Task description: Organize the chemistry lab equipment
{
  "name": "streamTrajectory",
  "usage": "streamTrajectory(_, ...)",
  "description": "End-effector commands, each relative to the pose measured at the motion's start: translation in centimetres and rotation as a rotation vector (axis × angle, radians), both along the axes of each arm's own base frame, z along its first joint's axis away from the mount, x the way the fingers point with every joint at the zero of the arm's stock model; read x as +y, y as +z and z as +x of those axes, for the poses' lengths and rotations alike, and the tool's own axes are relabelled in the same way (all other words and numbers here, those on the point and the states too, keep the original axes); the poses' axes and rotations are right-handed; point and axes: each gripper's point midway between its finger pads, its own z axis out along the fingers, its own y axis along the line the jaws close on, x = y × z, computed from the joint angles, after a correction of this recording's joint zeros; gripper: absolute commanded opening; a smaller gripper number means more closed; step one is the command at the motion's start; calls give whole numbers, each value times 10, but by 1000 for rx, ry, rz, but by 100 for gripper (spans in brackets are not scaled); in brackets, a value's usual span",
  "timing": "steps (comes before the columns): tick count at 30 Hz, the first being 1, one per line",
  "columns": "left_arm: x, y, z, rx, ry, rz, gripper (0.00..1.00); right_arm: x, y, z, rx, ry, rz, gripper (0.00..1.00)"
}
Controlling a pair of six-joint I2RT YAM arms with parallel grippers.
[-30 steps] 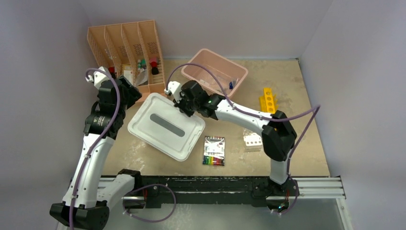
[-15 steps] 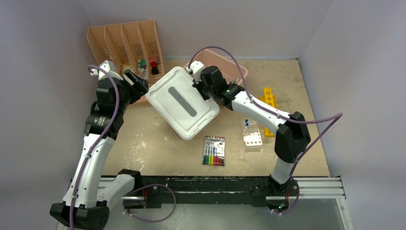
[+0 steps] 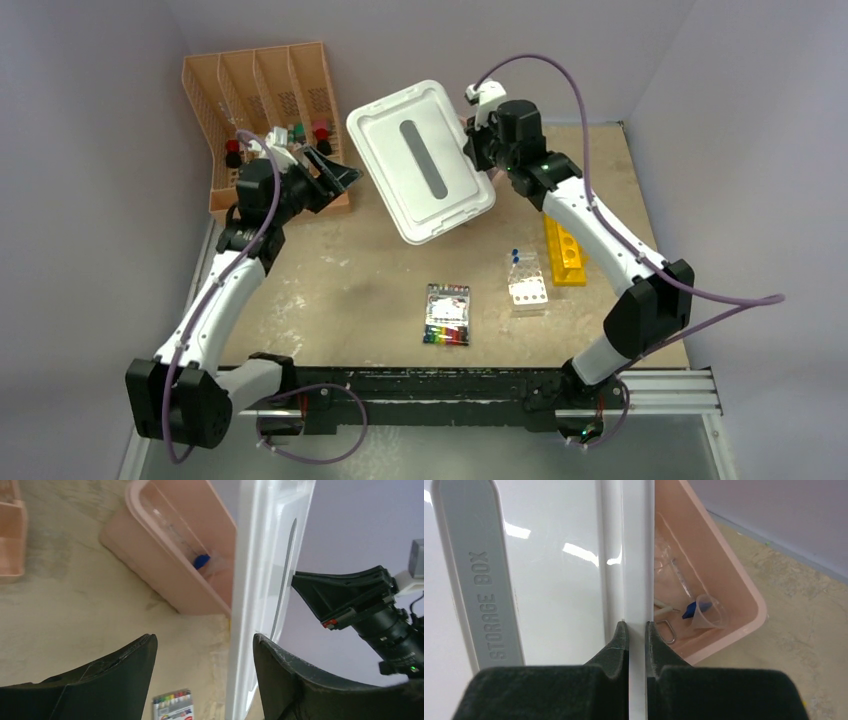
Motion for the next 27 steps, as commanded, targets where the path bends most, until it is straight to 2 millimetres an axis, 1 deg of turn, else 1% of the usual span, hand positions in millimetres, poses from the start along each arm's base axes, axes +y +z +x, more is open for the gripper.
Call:
streamTrajectory(1,-41,65,-2,-212,-221,-246,70,6,53,-6,-62,88,193,0)
streamTrajectory(4,-53,84,0,-278,-309,-328,70,5,55,-7,-40,113,212,0)
streamTrajectory(9,-64,106,7,-366,-390,-407,70,1,53,-5,6,137,242,0)
streamTrajectory(11,-66,108,11,-378,-393,-413,70,1,52,-5,19,152,251,0)
streamTrajectory(15,-66,99,27,-353,-369,-383,67,6,55,-12,20,224,263,0)
streamTrajectory(17,-66,98,33,-350,-365,-369,62,7,54,-14,34,260,261,0)
streamTrajectory(20,-59,100,42,-359,-351,-367,51,5,51,-16,56,291,244,0)
streamTrajectory(24,-60,104,44,-359,-383,-370,37,0,44,-14,67,291,193,0)
streamTrajectory(27,-62,106,45,-347,-393,-378,24,-6,40,-7,66,253,163,0)
